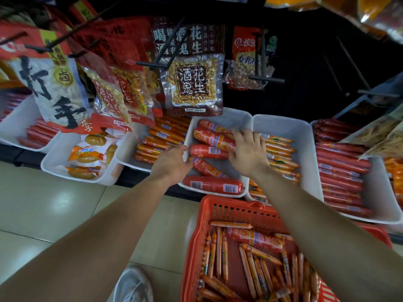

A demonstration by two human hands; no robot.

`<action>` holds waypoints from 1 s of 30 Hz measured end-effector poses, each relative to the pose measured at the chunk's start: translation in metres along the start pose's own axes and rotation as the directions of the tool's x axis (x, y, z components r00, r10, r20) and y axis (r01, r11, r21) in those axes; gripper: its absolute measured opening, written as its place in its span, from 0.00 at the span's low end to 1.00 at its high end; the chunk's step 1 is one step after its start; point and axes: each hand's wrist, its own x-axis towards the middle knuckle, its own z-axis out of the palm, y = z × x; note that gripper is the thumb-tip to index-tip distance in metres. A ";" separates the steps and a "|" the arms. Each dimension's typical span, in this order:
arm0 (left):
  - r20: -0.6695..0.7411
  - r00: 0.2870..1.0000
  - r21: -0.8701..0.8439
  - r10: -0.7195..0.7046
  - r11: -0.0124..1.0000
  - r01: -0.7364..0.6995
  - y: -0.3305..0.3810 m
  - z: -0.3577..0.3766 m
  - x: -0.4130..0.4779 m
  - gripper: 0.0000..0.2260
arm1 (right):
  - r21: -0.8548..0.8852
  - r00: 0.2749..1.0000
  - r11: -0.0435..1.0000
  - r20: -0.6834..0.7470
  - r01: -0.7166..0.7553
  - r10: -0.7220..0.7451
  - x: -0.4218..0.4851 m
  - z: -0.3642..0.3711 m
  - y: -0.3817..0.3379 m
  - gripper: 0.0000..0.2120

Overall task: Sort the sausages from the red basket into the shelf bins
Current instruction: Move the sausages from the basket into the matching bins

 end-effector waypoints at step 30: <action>0.040 0.998 0.048 0.041 0.998 -0.043 0.005 -0.002 -0.009 0.18 | 0.395 0.956 0.914 0.290 -0.092 -0.030 -0.042 -0.016 0.013 0.24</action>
